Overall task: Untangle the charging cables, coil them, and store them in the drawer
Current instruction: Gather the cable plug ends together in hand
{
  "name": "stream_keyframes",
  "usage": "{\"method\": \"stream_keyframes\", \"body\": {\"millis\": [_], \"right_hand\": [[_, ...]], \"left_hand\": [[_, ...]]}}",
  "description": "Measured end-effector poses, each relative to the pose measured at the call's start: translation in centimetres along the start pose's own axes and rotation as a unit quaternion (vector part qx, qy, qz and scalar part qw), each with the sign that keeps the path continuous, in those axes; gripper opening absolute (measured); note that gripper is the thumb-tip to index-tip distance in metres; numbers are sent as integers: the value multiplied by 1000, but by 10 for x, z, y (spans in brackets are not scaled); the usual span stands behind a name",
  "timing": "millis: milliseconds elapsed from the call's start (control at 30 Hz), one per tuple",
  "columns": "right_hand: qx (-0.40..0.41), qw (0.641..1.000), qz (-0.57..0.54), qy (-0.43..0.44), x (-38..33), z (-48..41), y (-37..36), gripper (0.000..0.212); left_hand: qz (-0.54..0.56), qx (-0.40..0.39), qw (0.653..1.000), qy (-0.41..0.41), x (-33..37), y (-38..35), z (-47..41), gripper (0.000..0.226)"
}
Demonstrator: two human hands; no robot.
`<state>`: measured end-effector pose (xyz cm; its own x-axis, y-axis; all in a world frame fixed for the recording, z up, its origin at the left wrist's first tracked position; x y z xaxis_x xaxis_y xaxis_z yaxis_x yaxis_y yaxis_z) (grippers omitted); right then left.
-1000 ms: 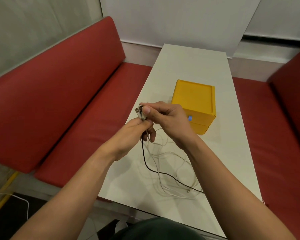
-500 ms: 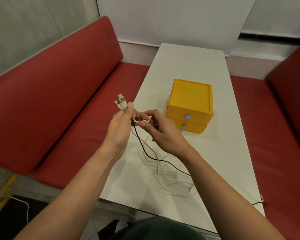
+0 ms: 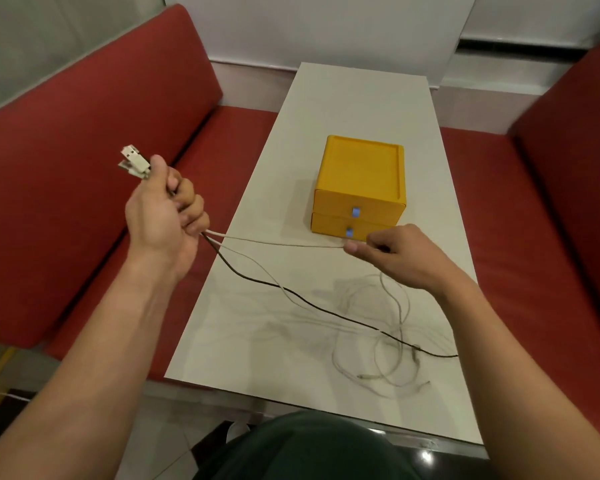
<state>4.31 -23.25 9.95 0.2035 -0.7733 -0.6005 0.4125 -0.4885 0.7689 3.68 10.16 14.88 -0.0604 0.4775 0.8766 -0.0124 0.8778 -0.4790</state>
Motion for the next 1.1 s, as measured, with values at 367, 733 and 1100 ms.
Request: {"method": "stream_keyframes", "body": {"millis": [367, 733, 1100], "right_hand": [[101, 991, 77, 29, 35, -1, -34, 33], [-251, 912, 108, -307, 94, 78, -86, 44], [-209, 915, -6, -344, 105, 90, -128, 31]], "left_hand": [[-41, 22, 999, -8, -29, -2, -4, 45], [-95, 25, 995, -15, -46, -15, -4, 44], [-129, -9, 991, 22, -70, -39, 1, 45]]}}
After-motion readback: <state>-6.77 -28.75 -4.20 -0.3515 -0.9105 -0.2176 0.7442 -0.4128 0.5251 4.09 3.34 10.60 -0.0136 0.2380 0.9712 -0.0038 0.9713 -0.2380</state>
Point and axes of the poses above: each hand's wrist, its own z-axis away from the middle knuckle, its own y-axis out of the back of the hand, x = y × z, the point moved 4 cm from there along -z, towards the middle knuckle, and after that the axes turned 15 degrees about -x, right-handed, at the moved point
